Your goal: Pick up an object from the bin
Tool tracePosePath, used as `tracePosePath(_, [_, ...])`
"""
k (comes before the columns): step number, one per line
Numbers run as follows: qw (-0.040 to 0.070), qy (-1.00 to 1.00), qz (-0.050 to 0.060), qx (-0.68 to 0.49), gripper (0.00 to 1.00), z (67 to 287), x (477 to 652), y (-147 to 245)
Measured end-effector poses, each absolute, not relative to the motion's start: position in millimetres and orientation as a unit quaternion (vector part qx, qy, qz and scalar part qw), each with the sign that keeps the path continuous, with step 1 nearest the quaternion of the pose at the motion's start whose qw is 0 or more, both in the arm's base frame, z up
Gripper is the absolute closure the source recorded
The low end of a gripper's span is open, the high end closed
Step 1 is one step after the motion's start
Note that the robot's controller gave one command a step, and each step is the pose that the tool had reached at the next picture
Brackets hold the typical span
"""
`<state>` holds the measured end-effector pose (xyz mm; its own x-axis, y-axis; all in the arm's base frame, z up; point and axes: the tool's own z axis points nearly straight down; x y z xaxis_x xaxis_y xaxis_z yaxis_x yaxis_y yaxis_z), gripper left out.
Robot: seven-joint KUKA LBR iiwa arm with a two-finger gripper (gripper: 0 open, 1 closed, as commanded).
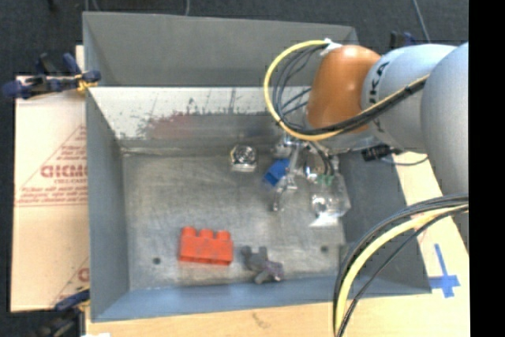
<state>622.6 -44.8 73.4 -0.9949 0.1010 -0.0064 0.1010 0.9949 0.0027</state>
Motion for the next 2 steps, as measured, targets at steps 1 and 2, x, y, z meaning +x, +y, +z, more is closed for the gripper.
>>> tracePosePath(1, [0.008,0.999,0.000,0.049,1.00,77,625.0,-45])
tracePosePath(2, [0.007,0.998,0.001,0.067,1.00,212,608.2,-19])
